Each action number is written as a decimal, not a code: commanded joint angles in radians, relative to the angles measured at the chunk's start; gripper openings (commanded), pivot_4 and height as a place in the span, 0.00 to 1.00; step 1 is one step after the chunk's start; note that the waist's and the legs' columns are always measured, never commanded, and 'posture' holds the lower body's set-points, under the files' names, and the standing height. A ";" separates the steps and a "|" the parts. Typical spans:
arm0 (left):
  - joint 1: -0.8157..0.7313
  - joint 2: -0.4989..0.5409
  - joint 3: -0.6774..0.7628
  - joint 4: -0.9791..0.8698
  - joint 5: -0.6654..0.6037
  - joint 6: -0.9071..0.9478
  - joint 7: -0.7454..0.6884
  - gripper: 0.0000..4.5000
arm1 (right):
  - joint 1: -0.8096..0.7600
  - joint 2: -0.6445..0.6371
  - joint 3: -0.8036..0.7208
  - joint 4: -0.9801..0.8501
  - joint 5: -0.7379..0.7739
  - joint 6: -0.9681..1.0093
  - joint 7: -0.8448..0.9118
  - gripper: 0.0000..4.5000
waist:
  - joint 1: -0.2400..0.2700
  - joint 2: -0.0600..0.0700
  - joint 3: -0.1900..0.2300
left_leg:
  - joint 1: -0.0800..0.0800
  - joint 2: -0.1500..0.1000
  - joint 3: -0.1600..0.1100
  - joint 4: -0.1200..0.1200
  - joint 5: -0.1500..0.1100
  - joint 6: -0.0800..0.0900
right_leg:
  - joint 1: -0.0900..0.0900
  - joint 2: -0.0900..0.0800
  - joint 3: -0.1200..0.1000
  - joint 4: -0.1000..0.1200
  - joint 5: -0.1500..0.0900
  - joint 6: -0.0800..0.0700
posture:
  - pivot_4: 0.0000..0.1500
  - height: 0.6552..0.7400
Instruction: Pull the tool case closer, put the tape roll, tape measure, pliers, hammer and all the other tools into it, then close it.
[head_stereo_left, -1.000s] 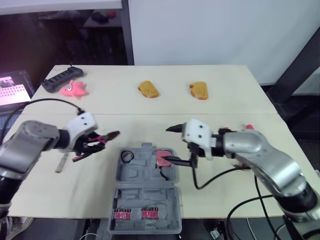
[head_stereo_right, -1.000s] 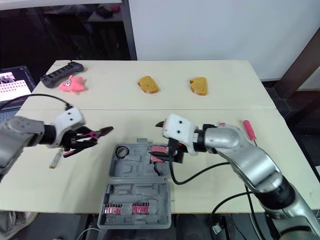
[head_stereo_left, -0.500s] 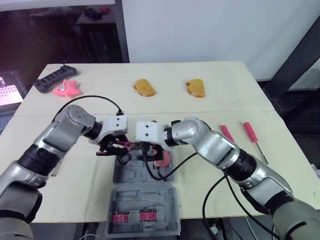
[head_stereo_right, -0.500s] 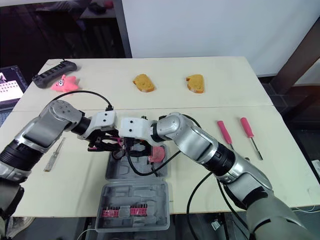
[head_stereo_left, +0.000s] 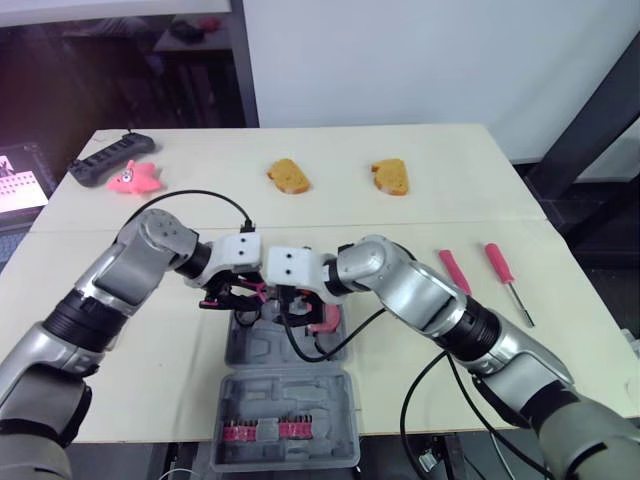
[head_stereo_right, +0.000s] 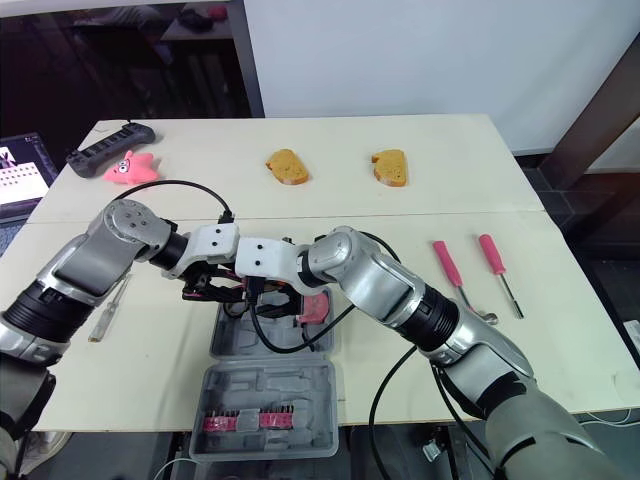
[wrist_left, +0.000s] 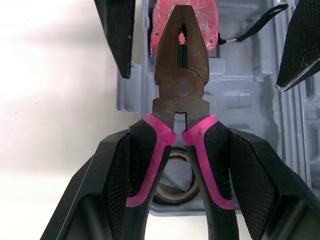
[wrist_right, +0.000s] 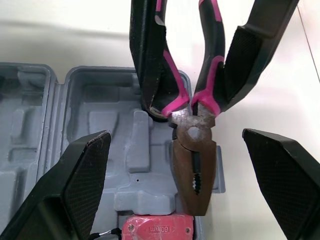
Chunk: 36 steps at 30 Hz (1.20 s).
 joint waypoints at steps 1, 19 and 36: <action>-0.003 0.006 0.042 -0.040 -0.005 -0.002 -0.002 0.53 | -0.002 0.013 -0.009 -0.010 -0.010 -0.008 0.005 0.81 | 0.000 0.000 0.000 | 0.000 0.000 0.000 0.000 0.000 0.000 | 0.000 0.000 0.000 0.000 0.000 0.000 | 1.00 1.00; -0.005 -0.025 0.036 -0.035 0.005 -0.007 0.003 0.53 | 0.014 0.038 -0.018 0.000 -0.022 -0.011 0.006 0.01 | 0.000 0.000 0.000 | 0.000 0.000 0.000 0.000 0.000 0.000 | 0.000 0.000 0.000 0.001 0.000 0.000 | 1.00 1.00; 0.011 -0.024 0.043 -0.065 0.005 -0.024 -0.010 0.53 | 0.015 0.043 -0.036 0.005 -0.022 -0.059 0.031 0.50 | -0.001 0.000 0.000 | 0.000 0.000 0.000 0.000 0.000 0.000 | 0.000 0.000 0.000 0.001 0.000 0.000 | 1.00 1.00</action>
